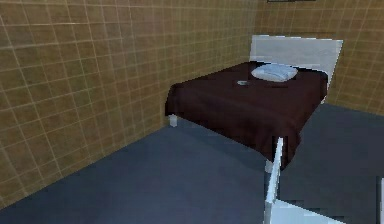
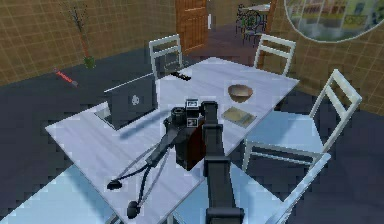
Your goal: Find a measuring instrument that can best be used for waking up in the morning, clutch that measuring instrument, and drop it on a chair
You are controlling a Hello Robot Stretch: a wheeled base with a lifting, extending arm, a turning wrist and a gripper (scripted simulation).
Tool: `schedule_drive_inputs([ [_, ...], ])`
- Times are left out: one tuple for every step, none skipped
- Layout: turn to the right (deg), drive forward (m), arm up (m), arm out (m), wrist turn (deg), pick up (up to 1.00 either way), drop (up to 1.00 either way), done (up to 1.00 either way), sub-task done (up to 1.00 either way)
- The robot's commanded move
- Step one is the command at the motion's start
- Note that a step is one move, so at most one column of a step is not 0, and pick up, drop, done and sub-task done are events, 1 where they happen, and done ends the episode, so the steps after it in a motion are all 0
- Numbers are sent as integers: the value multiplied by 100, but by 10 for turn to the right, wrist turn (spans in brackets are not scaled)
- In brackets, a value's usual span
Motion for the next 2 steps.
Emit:
schedule_drive_inputs([
  [0,0,0,0,450,0,0,0,0],
  [0,0,0,0,450,0,0,0,0],
])
